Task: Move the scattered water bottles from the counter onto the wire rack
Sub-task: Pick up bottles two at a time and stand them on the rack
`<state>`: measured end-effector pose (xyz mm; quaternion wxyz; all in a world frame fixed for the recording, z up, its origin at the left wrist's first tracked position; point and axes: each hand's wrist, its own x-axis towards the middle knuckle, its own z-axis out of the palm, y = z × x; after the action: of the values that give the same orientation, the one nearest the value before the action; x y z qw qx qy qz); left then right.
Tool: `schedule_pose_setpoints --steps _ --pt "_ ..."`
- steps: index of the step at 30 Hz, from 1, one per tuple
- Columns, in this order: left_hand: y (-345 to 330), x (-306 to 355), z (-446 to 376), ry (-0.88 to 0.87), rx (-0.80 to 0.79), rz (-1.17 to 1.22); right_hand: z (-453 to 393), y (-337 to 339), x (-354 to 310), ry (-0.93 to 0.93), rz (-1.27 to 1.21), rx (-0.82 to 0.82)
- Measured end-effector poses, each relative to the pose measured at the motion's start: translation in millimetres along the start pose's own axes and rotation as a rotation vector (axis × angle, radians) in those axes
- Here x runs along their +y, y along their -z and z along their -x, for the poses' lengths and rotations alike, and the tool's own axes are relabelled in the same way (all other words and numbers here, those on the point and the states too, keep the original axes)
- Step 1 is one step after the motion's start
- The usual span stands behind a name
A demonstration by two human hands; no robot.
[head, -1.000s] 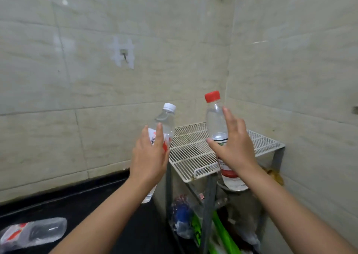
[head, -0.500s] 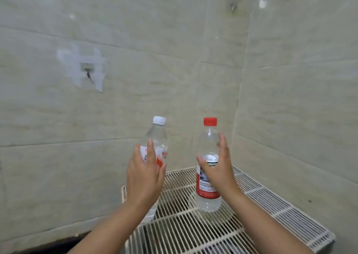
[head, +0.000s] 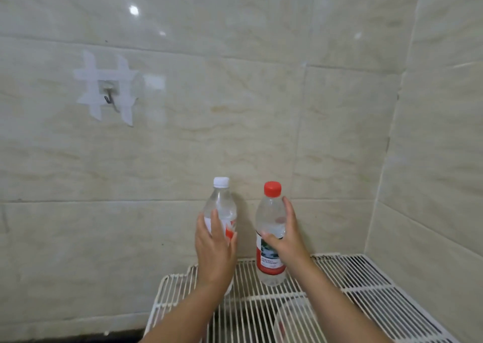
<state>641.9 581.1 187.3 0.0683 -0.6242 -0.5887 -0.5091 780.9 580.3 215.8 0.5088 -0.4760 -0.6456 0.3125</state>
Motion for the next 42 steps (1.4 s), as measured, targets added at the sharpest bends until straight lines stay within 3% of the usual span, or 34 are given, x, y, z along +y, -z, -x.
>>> schedule_pose_setpoints --steps 6,10,12,14,16,18,21,24,29,33,36,39,42 --pt "-7.4 -6.8 18.3 0.05 0.043 0.152 -13.6 15.5 0.3 -0.095 -0.127 -0.084" --pt "12.4 0.3 24.7 0.152 -0.062 0.21 -21.3 20.2 -11.7 -0.171 -0.051 -0.095" --pt "23.6 1.3 21.3 0.133 -0.069 0.195 -25.0 19.2 -18.7 -0.158 0.028 -0.088" --pt "36.8 3.5 7.5 0.129 -0.057 0.177 -31.2 17.3 -32.1 -0.103 0.122 0.048" --pt "49.6 9.0 -16.2 0.144 -0.077 0.125 -38.9 17.2 -47.9 -0.032 0.357 0.211" --pt "62.5 18.5 -43.8 0.156 -0.135 0.114 -44.2 17.7 -62.9 0.021 0.646 0.23" --pt "71.9 28.3 -75.1 0.124 -0.334 0.159 -52.4 18.1 -76.5 0.036 0.929 0.135" --pt "73.5 30.4 -82.5 0.051 -0.501 0.183 -58.8 23.6 -79.5 0.092 0.979 0.011" --pt "73.3 27.8 -82.9 0.118 -0.314 0.083 -55.7 44.5 -89.2 0.139 0.786 -0.295" --pt "75.8 30.3 -78.1 0.262 -0.199 0.016 -49.9 39.9 -101.5 0.159 0.795 -0.389" --pt "73.0 31.5 -75.0 0.242 -0.208 0.011 -45.7 26.0 -100.8 0.189 0.838 -0.295" --pt "77.8 33.3 -74.4 0.169 -0.374 0.115 -40.5 18.3 -100.3 0.17 1.078 -0.105" --pt "90.7 26.0 -75.5 0.12 -0.519 0.223 -37.3 14.2 -102.3 0.15 1.197 -0.089"
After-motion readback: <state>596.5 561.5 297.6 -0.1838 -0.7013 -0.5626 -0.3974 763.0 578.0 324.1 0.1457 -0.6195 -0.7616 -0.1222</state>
